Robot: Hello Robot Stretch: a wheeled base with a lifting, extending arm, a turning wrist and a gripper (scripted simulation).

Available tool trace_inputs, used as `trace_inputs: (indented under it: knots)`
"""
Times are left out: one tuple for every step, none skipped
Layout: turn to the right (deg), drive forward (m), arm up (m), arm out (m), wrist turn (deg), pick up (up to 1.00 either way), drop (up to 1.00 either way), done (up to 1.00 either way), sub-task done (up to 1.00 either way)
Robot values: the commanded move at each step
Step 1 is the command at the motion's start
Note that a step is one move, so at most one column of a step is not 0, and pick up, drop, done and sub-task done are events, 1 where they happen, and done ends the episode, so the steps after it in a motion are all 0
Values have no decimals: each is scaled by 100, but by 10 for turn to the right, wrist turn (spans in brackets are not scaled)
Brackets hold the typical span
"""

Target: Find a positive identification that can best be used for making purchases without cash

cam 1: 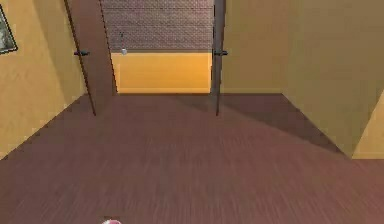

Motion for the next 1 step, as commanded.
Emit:
trace_inputs:
  knots:
    - [450, 0, 0, 0, 0, 0, 0, 0, 0]
